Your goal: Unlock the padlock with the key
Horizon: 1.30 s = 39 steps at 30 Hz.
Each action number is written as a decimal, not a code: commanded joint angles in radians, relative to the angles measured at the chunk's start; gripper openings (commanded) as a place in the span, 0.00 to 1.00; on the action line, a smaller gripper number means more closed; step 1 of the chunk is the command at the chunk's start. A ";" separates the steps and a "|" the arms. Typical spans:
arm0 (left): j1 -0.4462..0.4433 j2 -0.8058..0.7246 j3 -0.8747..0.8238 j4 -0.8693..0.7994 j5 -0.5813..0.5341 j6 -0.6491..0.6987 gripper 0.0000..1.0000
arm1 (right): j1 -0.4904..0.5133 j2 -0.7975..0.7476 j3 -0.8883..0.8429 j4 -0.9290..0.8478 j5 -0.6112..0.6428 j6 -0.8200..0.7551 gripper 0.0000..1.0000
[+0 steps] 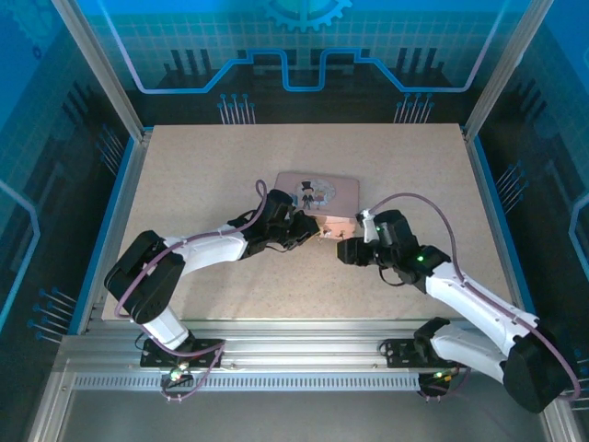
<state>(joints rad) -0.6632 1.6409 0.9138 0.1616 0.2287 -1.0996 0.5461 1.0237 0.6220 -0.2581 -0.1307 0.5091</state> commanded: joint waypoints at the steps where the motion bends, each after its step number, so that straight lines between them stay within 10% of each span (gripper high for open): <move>1: -0.007 -0.029 0.035 0.042 0.014 0.000 0.11 | 0.034 0.030 0.043 0.035 0.013 -0.111 0.48; 39: 0.019 -0.044 0.045 0.061 0.061 -0.034 0.11 | 0.109 0.311 0.144 0.201 0.032 -0.251 0.49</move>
<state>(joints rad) -0.6537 1.6409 0.9138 0.1623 0.2527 -1.1194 0.6369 1.3170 0.7479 -0.0772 -0.0898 0.2794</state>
